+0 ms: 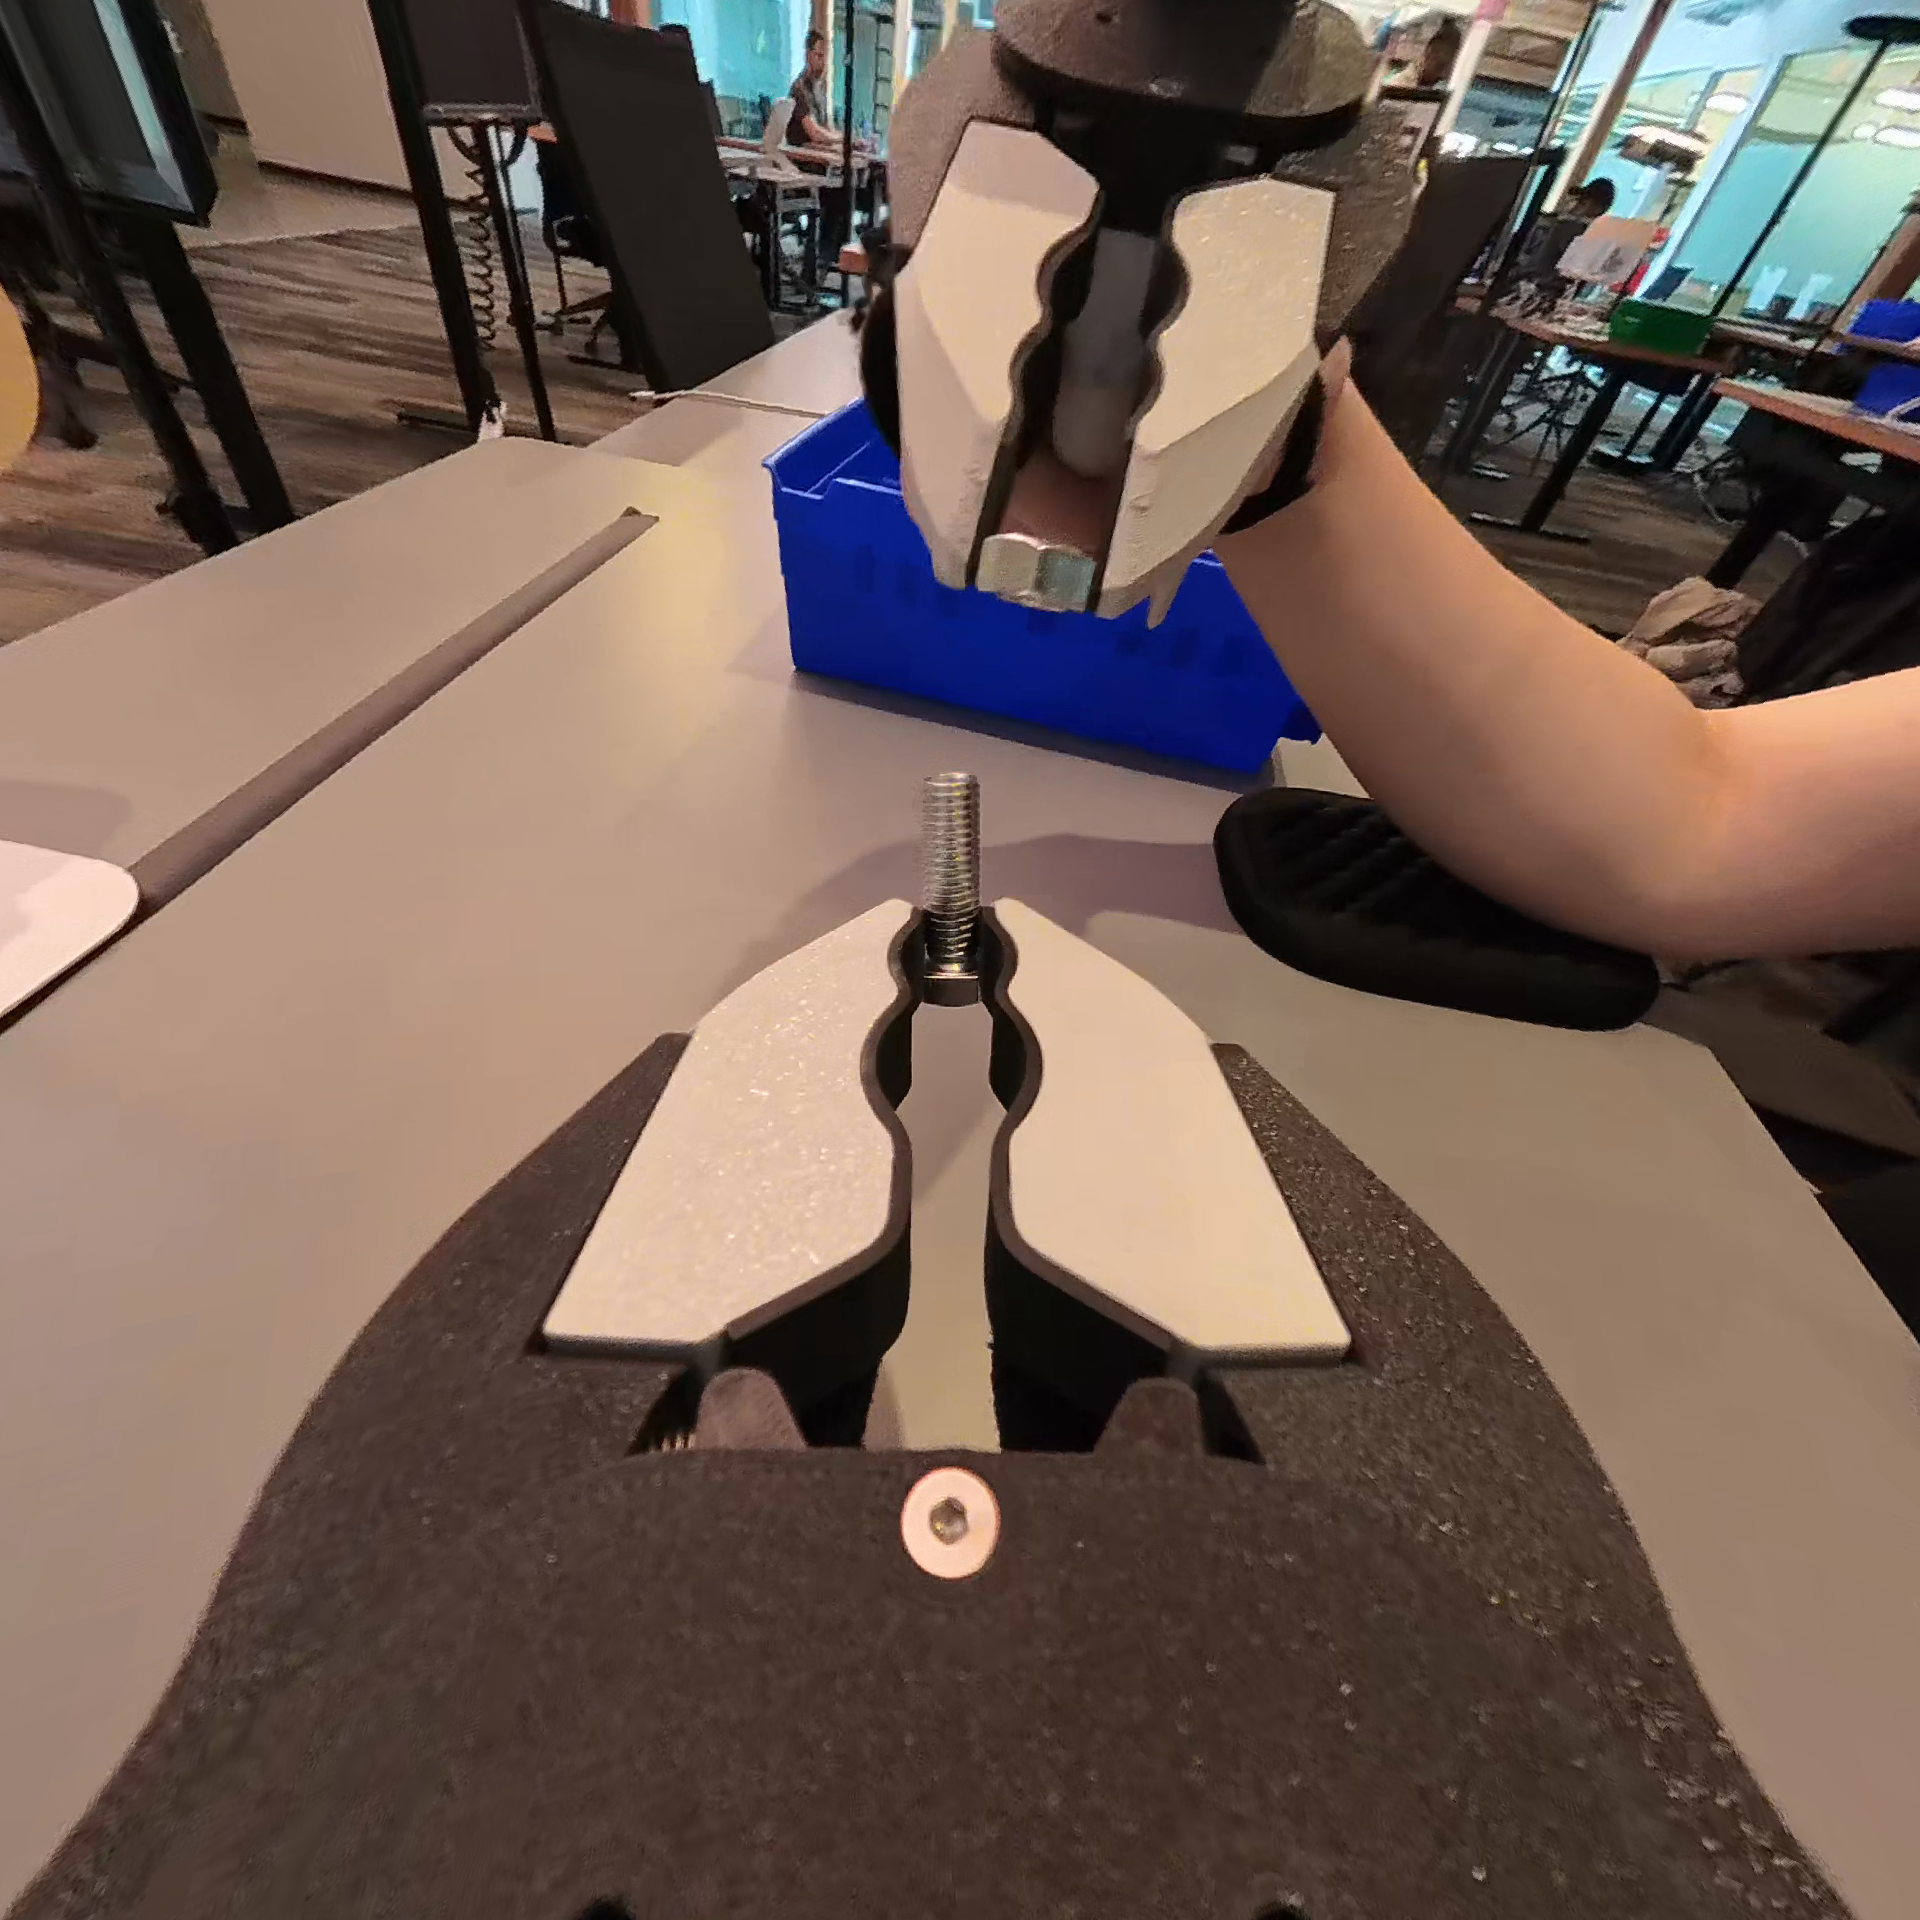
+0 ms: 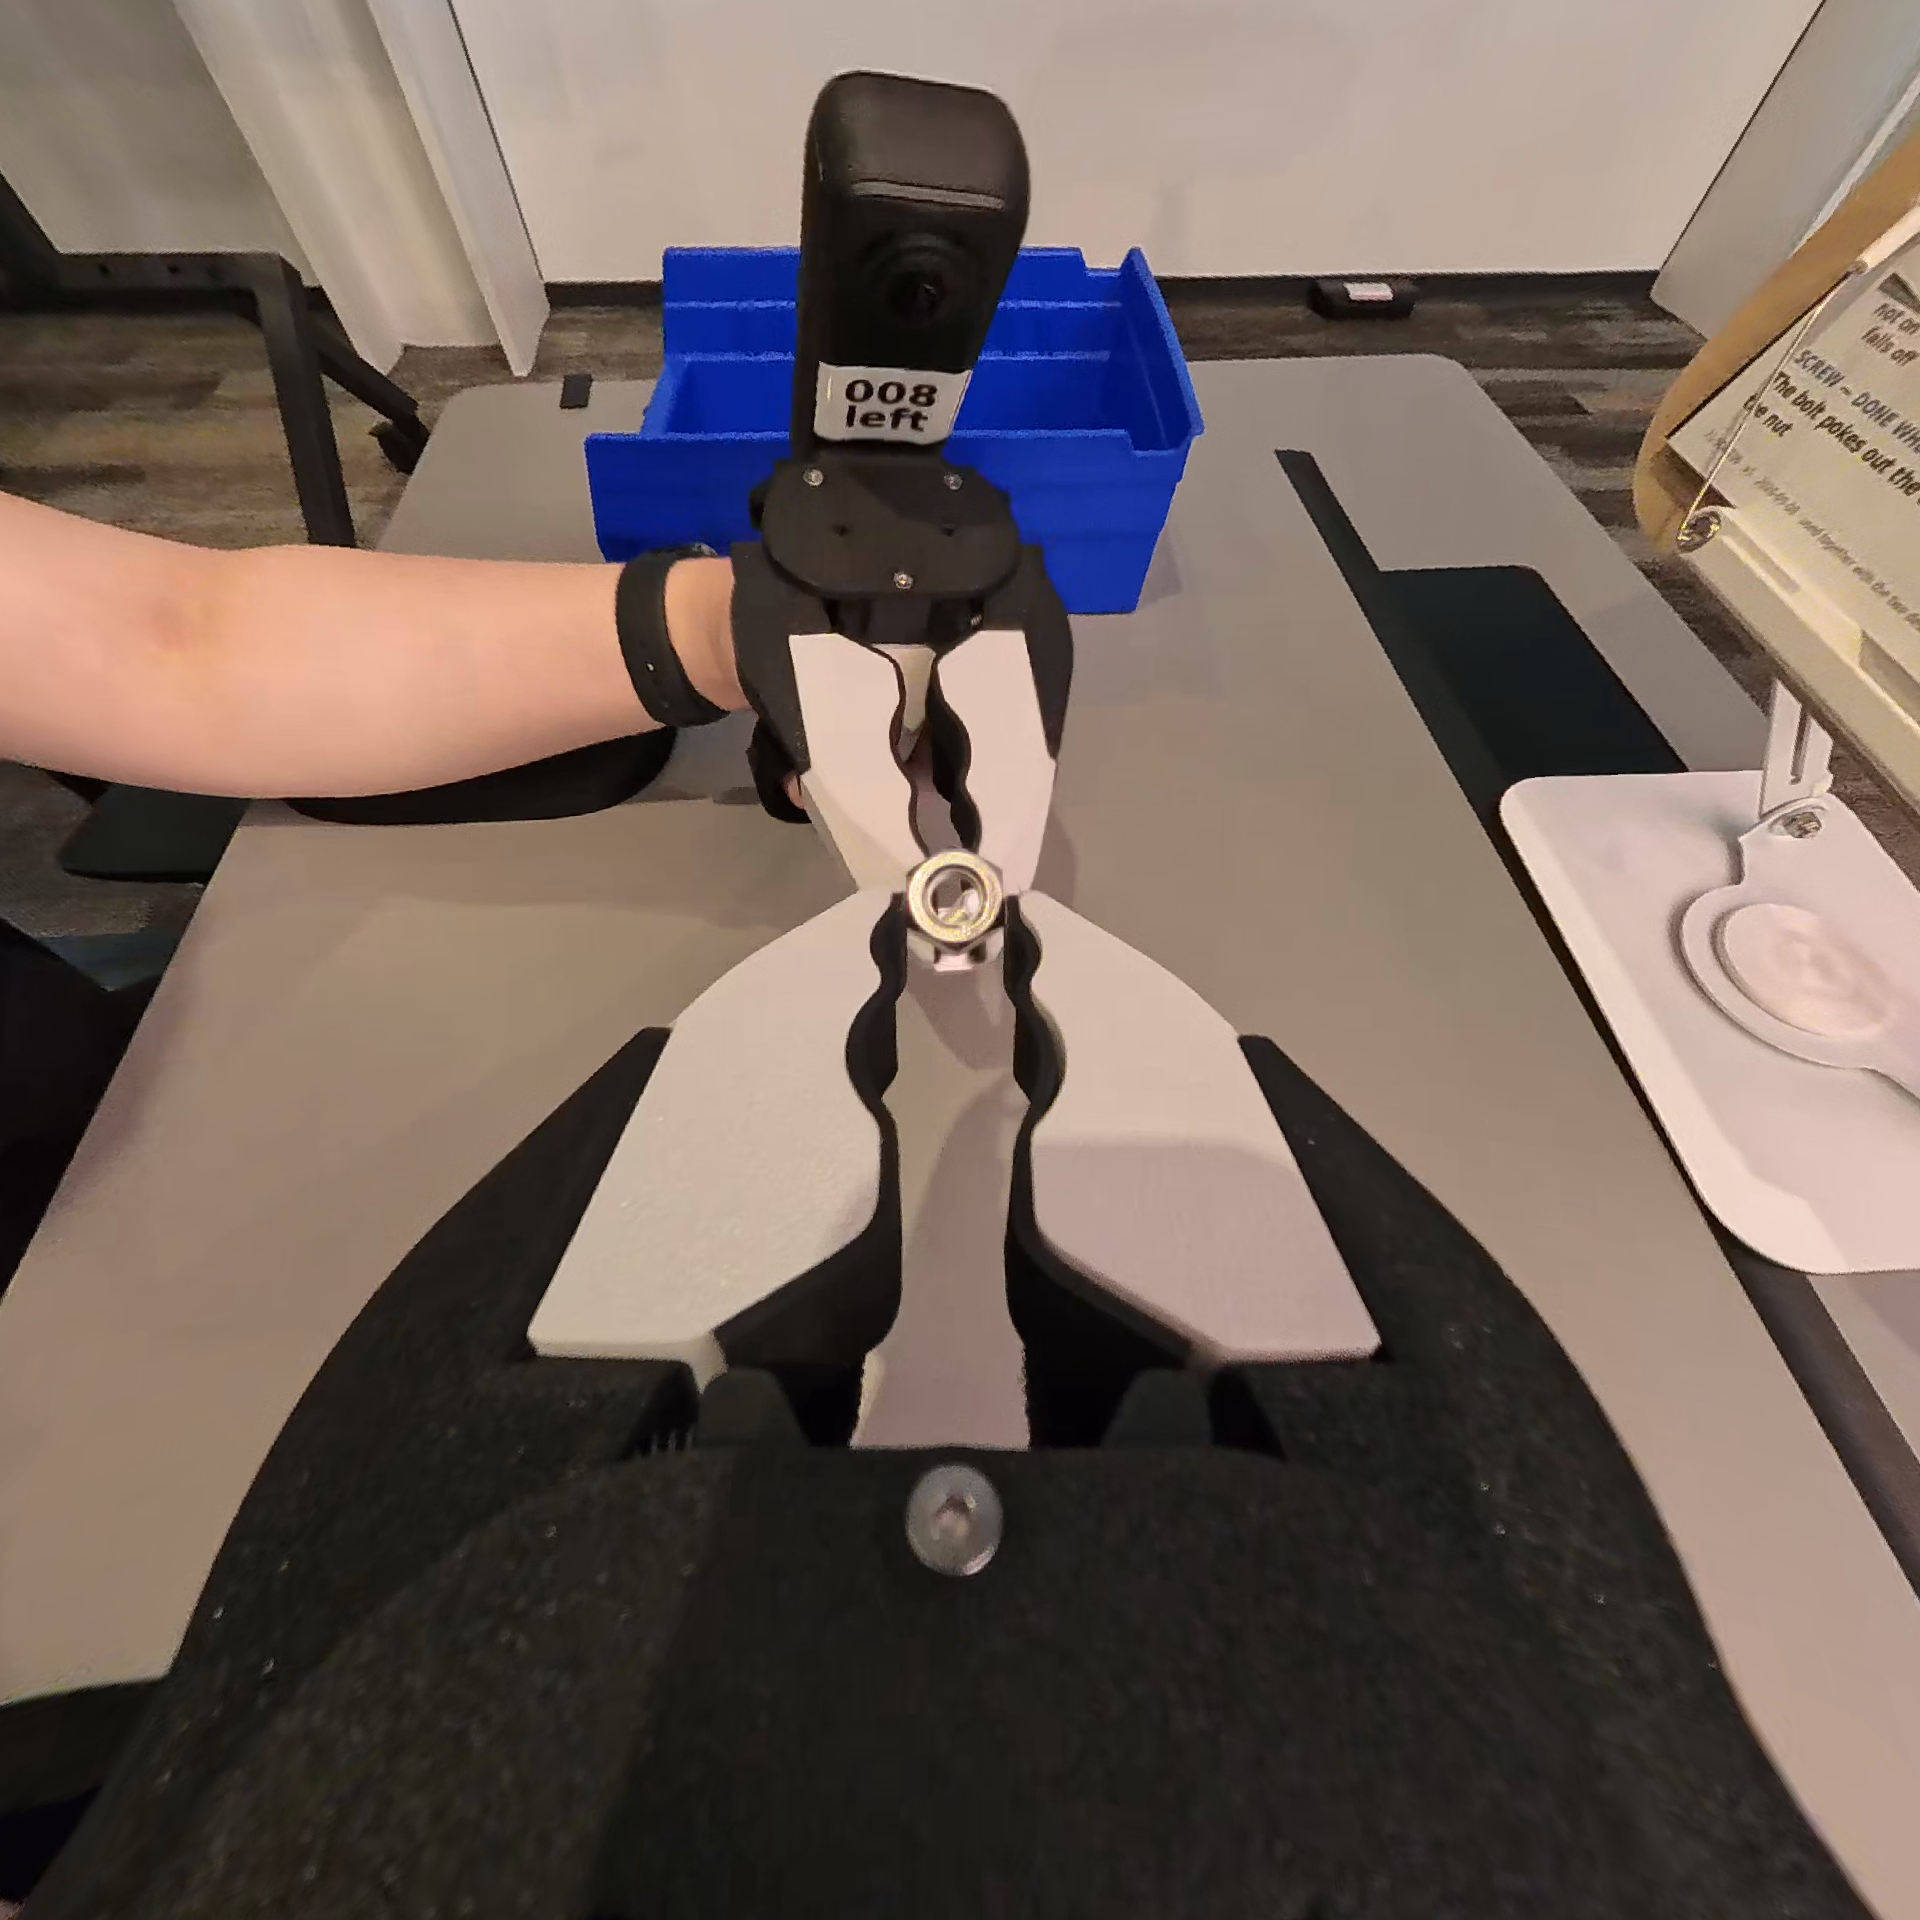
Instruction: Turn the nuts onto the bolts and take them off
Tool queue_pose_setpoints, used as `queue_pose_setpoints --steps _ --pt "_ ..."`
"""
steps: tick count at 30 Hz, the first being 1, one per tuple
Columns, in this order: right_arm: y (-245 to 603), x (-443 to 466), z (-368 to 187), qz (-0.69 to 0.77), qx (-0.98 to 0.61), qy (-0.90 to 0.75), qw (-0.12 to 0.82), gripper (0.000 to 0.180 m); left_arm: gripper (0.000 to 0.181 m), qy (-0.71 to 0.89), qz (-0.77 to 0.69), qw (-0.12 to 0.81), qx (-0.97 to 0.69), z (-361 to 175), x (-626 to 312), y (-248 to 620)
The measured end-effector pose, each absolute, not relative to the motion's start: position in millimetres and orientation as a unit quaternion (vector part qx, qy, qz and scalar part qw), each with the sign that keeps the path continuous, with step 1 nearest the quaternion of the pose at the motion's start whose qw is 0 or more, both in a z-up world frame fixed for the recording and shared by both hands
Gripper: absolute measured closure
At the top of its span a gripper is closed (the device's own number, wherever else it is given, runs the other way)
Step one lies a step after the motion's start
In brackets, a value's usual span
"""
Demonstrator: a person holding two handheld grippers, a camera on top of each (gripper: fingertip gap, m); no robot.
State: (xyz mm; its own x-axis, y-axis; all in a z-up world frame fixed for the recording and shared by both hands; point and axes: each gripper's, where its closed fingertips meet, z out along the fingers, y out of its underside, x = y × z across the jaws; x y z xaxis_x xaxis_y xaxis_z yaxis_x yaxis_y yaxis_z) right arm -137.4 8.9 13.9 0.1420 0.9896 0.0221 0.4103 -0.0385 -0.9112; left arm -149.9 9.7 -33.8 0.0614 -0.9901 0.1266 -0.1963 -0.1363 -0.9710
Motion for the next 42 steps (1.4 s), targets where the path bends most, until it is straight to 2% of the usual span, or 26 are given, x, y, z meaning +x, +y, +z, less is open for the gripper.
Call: queue_pose_setpoints --steps 17,42 --pt "-2 -136 14 0.339 -0.642 -0.557 0.403 0.163 0.172 0.514 -0.479 0.468 -0.536 -19 -146 -3" --pt "-15 -147 -7 0.336 -0.641 -0.591 0.357 0.163 0.172 0.544 -0.482 0.436 -0.531 -32 -143 -17"
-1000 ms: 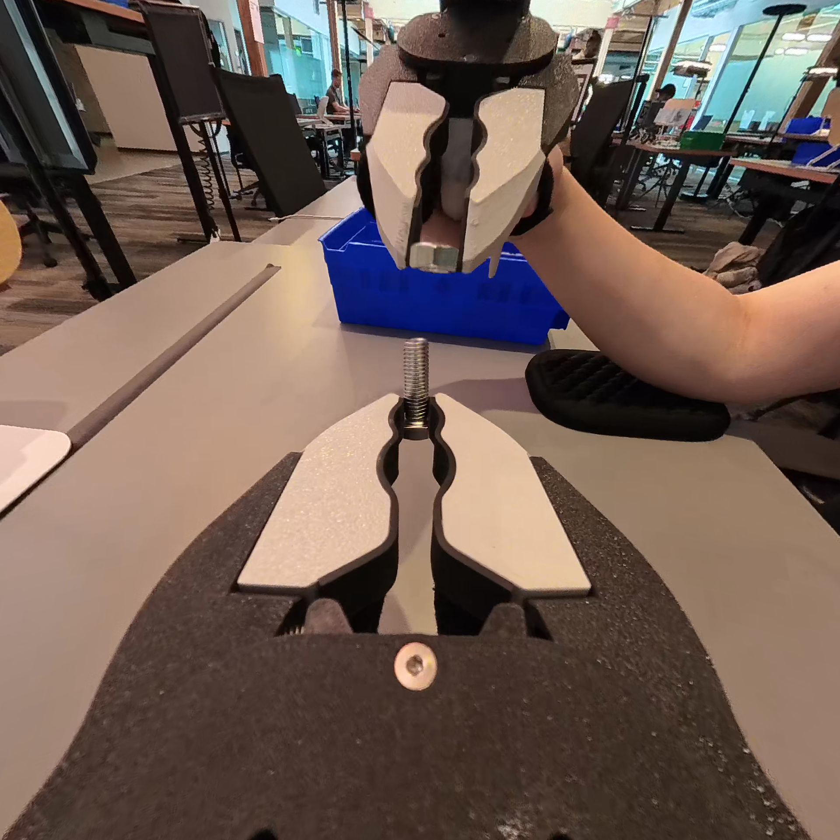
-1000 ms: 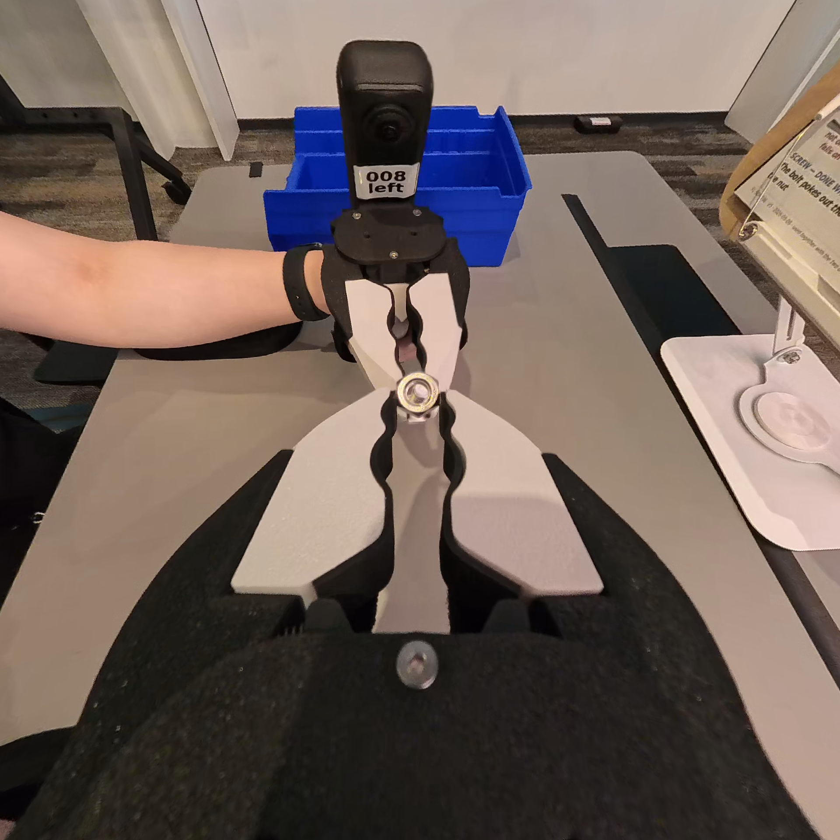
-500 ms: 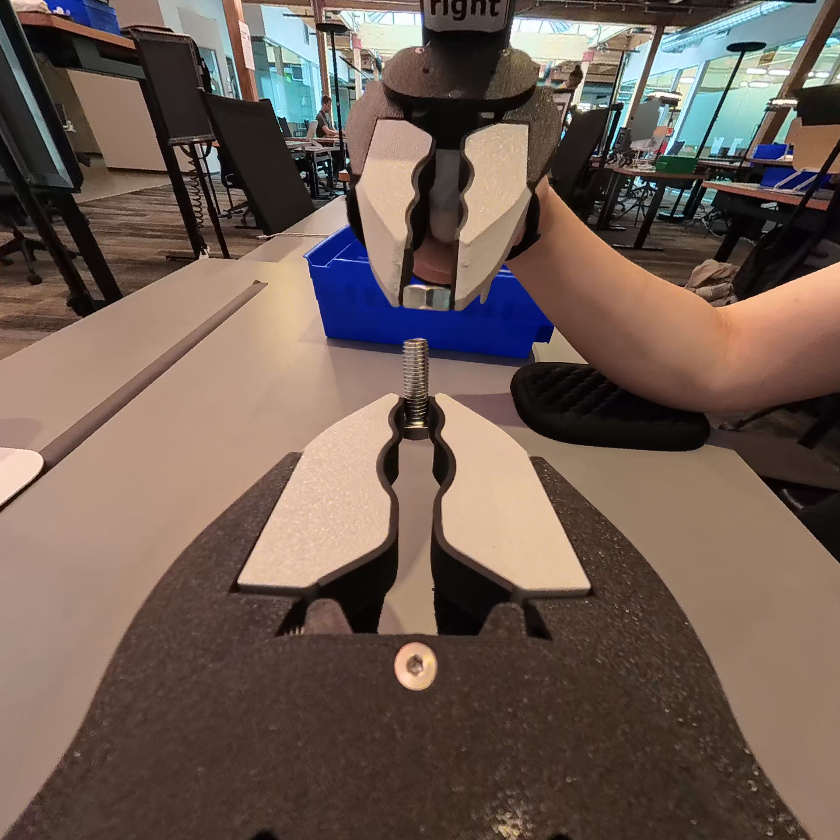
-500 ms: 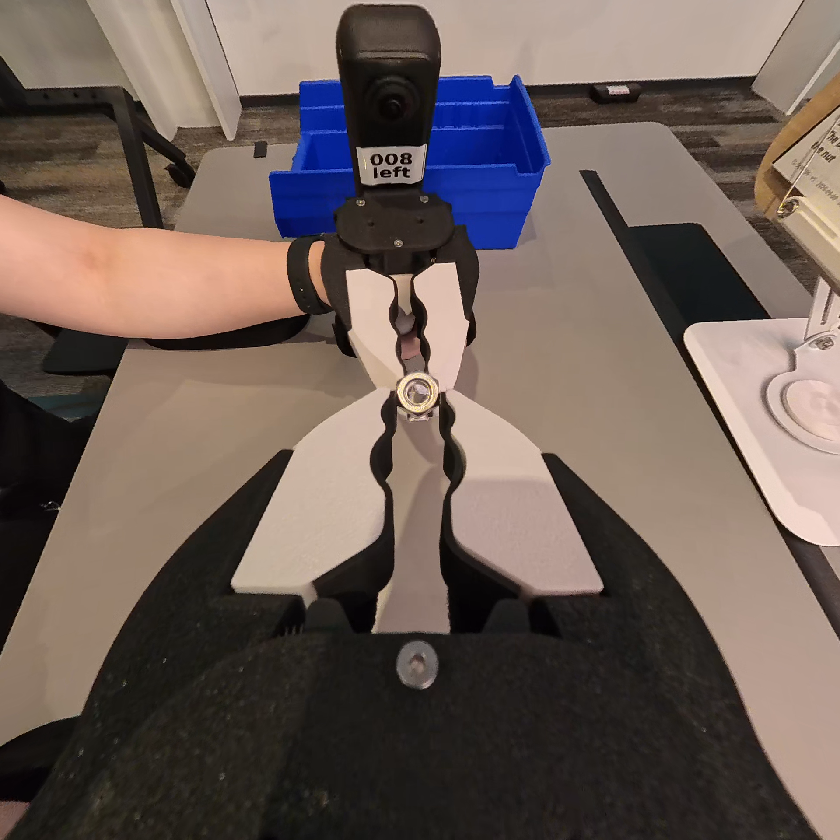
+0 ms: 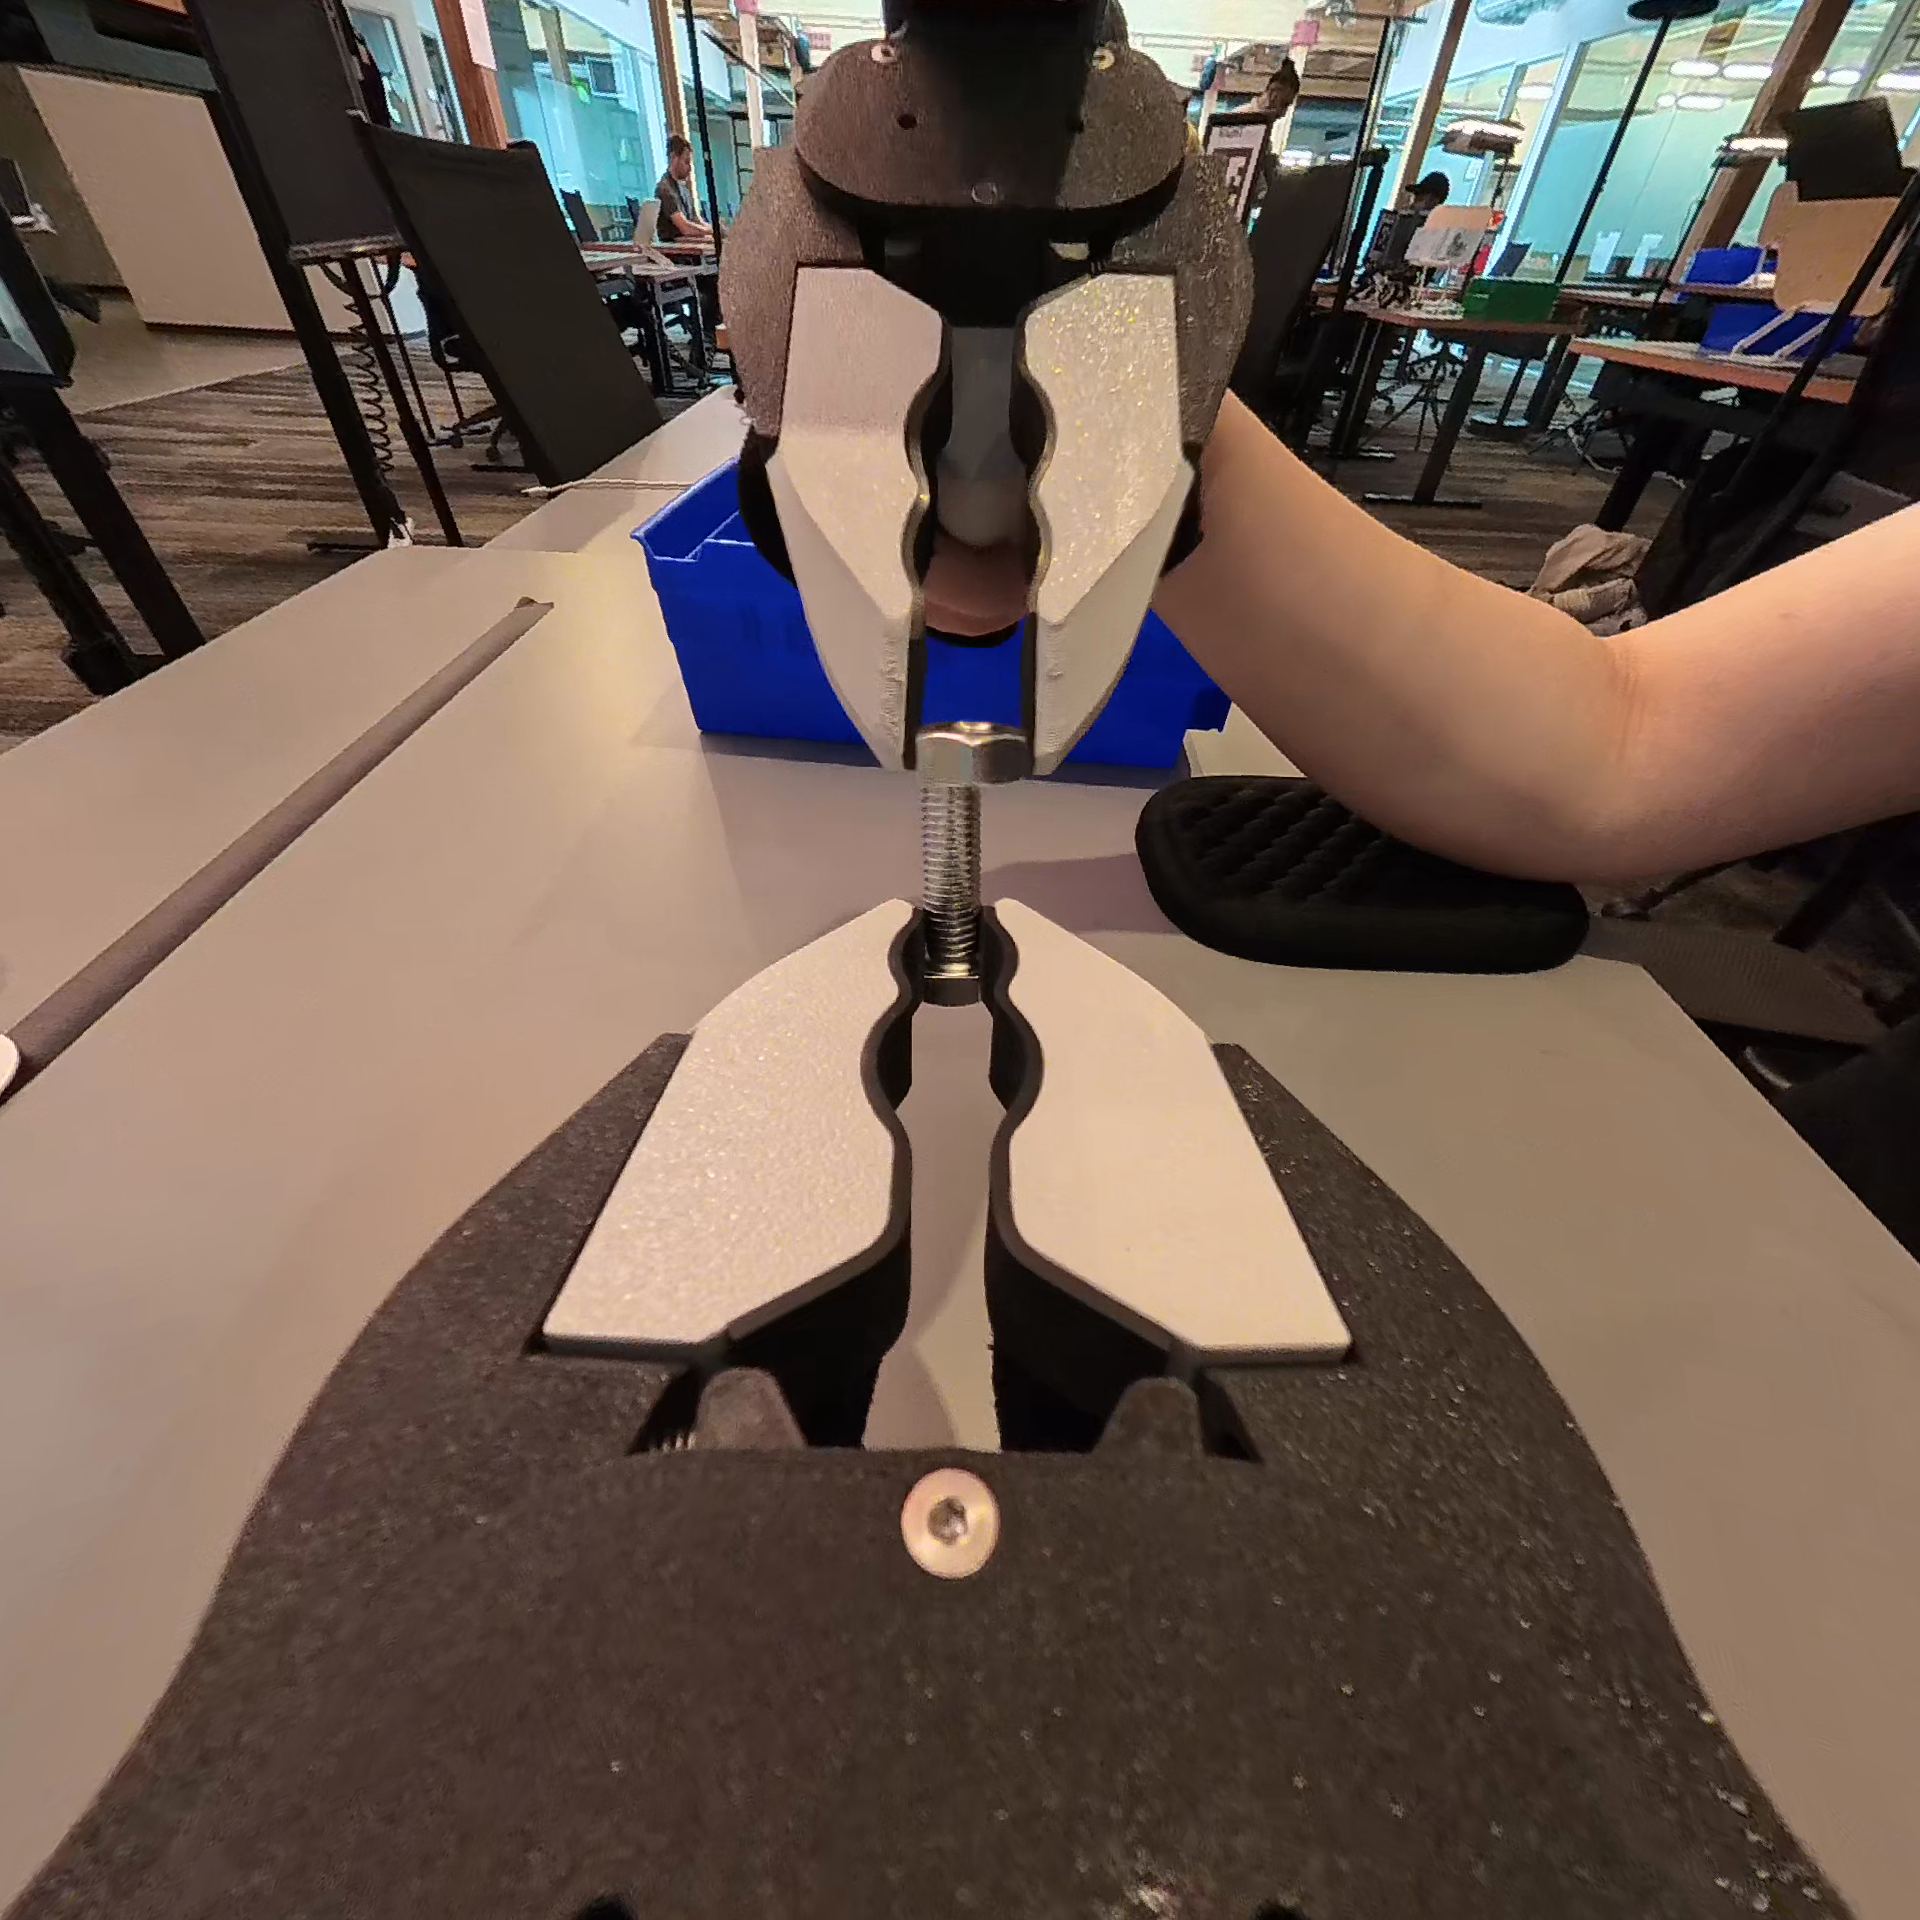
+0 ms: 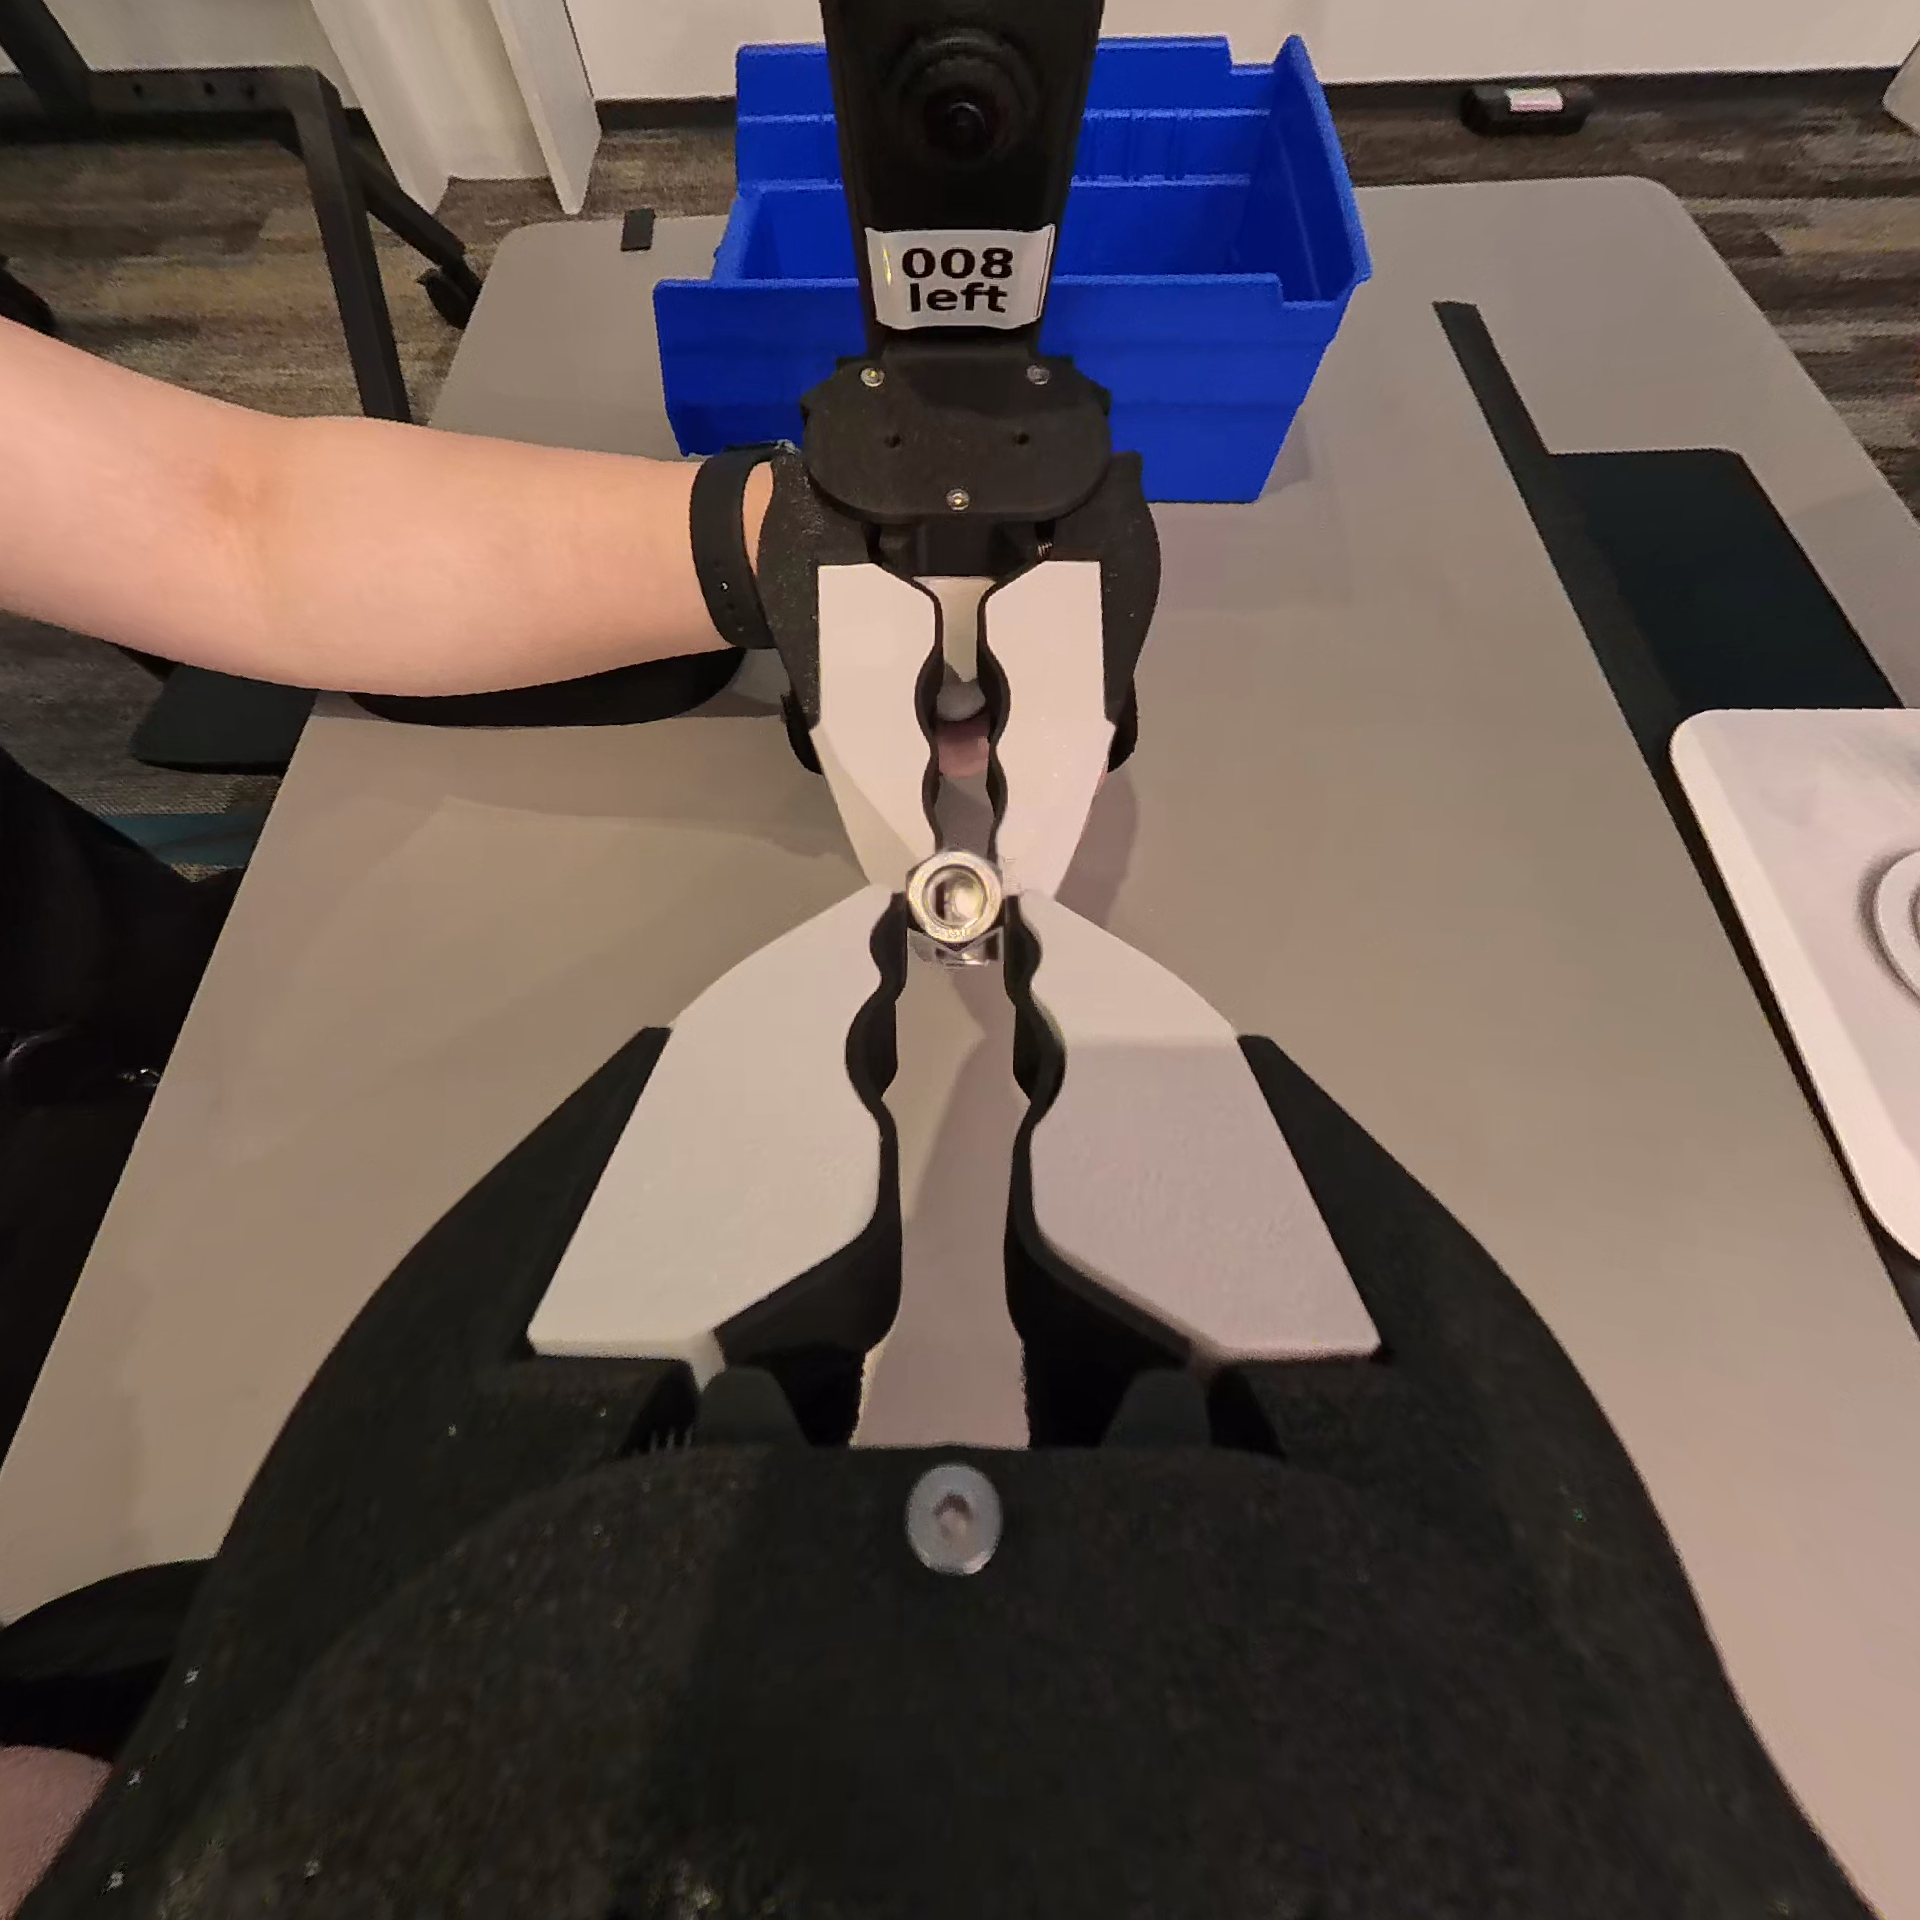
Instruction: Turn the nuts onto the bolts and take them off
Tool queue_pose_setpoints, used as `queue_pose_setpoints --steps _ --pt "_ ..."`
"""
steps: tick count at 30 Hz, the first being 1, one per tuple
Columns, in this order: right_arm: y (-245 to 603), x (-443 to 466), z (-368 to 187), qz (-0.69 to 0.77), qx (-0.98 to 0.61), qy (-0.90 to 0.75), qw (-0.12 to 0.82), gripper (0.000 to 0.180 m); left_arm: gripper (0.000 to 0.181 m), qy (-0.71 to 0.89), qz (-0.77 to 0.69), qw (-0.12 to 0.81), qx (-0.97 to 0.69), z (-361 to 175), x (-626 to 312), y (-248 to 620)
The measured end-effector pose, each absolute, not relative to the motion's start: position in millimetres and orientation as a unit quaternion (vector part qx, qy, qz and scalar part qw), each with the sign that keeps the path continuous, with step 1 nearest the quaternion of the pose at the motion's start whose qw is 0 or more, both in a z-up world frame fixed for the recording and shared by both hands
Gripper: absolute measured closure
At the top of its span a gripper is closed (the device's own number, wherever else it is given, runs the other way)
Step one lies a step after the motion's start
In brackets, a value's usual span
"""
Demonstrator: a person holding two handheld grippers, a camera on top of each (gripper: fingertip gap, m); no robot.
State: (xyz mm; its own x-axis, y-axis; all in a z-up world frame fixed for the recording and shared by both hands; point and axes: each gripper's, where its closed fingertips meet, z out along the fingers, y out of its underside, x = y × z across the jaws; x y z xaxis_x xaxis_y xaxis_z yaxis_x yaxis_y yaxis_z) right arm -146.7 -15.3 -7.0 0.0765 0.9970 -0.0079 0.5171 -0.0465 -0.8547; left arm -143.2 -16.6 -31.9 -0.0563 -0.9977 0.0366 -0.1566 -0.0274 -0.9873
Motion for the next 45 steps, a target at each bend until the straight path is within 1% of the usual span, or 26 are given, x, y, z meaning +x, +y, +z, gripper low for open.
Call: queue_pose_setpoints --steps 6,12,21,32,37,39,42,45 --pt "-19 -146 -10 0.339 -0.638 -0.598 0.348 0.163 0.172 0.557 -0.486 0.425 -0.522 -33 -142 -24" --pt "-34 -147 -12 0.357 -0.61 -0.625 0.331 0.163 0.172 0.578 -0.503 0.394 -0.507 -35 -144 -38" --pt "-2 -154 -11 0.351 -0.681 -0.54 0.347 0.163 0.172 0.532 -0.448 0.454 -0.557 -34 -150 -2" --pt "24 -166 -9 0.364 -0.723 -0.452 0.374 0.163 0.172 0.486 -0.427 0.482 -0.59 -32 -161 22" --pt "25 -167 -7 0.358 -0.716 -0.458 0.387 0.163 0.172 0.48 -0.437 0.483 -0.588 -29 -162 22" --pt "24 -167 -6 0.355 -0.712 -0.464 0.39 0.16 0.172 0.478 -0.44 0.485 -0.586 -27 -163 22" --pt "25 -165 -3 0.345 -0.703 -0.471 0.405 0.149 0.172 0.476 -0.45 0.483 -0.581 -24 -164 20" --pt "19 -159 2 0.325 -0.673 -0.511 0.425 0.143 0.172 0.495 -0.468 0.459 -0.57 -25 -163 9"
